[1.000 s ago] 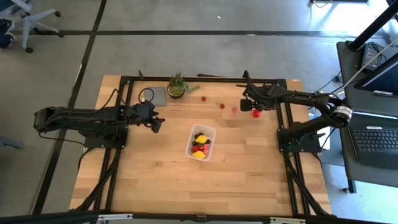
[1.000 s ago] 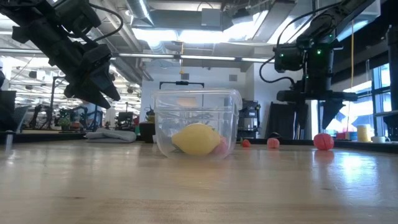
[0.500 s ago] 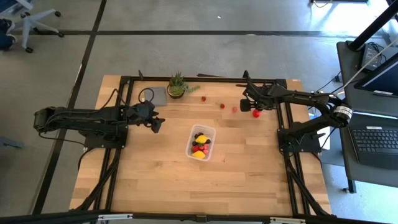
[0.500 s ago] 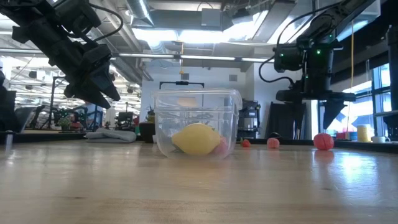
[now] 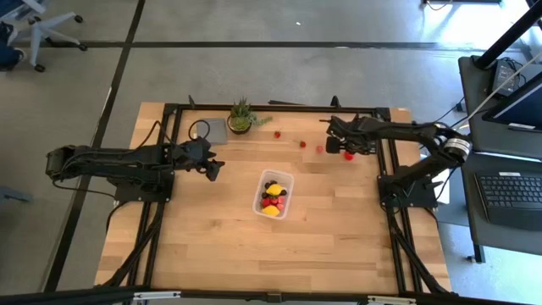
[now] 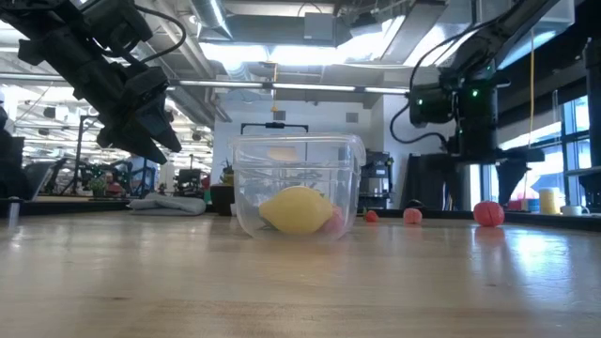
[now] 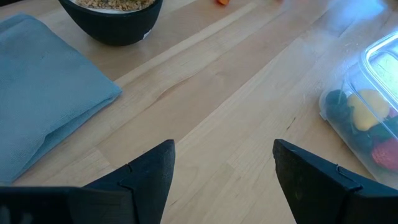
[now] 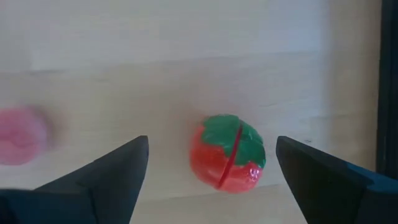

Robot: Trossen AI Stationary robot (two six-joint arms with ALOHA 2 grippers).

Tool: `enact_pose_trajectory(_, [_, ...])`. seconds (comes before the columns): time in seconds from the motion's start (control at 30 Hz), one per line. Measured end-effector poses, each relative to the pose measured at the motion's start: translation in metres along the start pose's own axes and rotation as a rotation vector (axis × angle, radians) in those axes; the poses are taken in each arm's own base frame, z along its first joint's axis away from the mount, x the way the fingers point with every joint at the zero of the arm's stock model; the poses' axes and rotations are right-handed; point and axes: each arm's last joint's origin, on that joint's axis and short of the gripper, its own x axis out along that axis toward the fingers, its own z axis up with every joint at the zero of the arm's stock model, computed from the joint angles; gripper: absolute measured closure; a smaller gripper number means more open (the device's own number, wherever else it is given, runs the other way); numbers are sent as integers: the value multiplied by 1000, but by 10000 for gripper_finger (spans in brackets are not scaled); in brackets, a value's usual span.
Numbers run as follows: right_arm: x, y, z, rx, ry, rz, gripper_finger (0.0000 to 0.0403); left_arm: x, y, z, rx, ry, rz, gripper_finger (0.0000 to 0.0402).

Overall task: Pick and placing Produce into tupperware
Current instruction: Put the red strawberry into the transparent bin

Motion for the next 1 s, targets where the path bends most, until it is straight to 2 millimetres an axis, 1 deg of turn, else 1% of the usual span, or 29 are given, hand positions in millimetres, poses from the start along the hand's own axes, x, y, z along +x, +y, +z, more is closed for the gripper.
enact_pose_trajectory(0.23, [22, 6, -3, -25, 54, -82, 52, 0, 0, 0, 0, 0, 0, 140])
enact_pose_trajectory(0.33, [27, 9, -3, -32, 59, -91, 64, 0, 0, 0, 0, 0, 0, 140])
enact_pose_trajectory(0.5, [30, 11, -3, -42, 63, -89, 105, 0, 0, 0, 0, 0, 0, 140])
enact_pose_trajectory(0.73, [31, 12, -3, -55, 66, -77, 190, 0, 0, 0, 0, 0, 0, 140])
enact_pose_trajectory(0.83, [31, 12, -3, -83, 64, -73, 219, 0, 0, 0, 0, 0, 0, 140])
enact_pose_trajectory(1.0, [31, 13, -2, -145, 63, -65, 222, 0, 0, 0, 1, 0, 0, 140])
